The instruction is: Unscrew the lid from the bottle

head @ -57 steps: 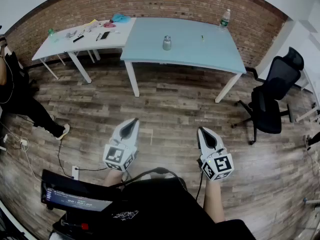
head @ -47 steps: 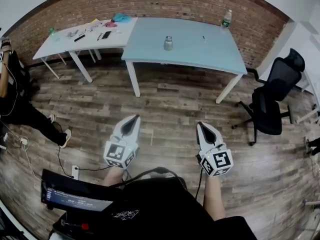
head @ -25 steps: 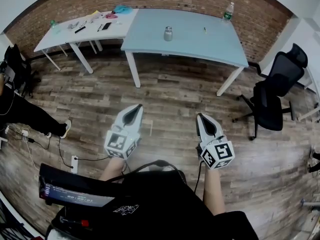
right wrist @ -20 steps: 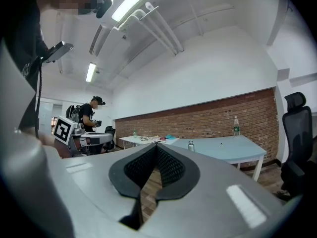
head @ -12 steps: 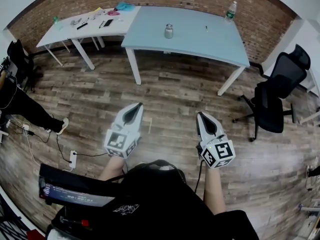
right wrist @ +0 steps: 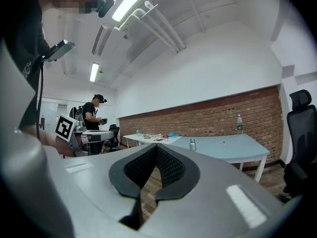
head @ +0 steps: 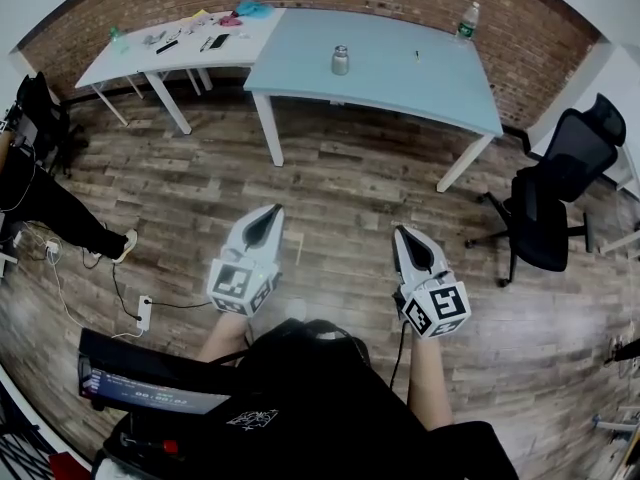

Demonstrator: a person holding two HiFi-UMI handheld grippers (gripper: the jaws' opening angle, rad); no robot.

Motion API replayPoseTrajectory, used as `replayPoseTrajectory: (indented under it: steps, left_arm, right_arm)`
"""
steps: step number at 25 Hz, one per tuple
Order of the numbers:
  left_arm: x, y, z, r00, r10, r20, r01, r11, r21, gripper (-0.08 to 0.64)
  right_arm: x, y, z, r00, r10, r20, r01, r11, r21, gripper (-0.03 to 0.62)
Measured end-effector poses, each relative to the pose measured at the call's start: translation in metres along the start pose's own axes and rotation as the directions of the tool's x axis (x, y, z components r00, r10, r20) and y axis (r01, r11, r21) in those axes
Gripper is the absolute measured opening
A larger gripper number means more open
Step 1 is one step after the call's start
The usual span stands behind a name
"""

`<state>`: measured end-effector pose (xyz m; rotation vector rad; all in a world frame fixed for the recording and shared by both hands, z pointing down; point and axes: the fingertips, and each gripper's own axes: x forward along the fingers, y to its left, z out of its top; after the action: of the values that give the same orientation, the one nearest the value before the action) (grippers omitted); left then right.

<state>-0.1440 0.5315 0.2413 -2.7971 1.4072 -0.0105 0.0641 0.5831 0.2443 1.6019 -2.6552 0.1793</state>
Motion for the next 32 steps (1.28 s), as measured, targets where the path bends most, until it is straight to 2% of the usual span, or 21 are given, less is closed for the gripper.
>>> replayPoseTrajectory:
  steps: [14, 27, 32]
  left_arm:
    - [0.032, 0.019, -0.01, 0.999, -0.042, -0.008, 0.042, 0.999, -0.022, 0.0]
    - [0.079, 0.046, -0.003, 0.995, -0.099, -0.001, 0.099, 0.995, -0.02, 0.0]
    - [0.1, 0.076, -0.004, 0.994, -0.11, -0.015, 0.11, 0.994, -0.025, 0.0]
  right_arm:
    - [0.034, -0.009, 0.001, 1.0, -0.015, -0.005, 0.015, 1.0, -0.008, 0.002]
    - [0.079, -0.024, 0.014, 0.999, -0.038, -0.013, 0.038, 0.999, 0.001, 0.002]
    - [0.114, -0.028, 0.02, 0.999, -0.044, -0.024, 0.044, 0.999, 0.004, 0.002]
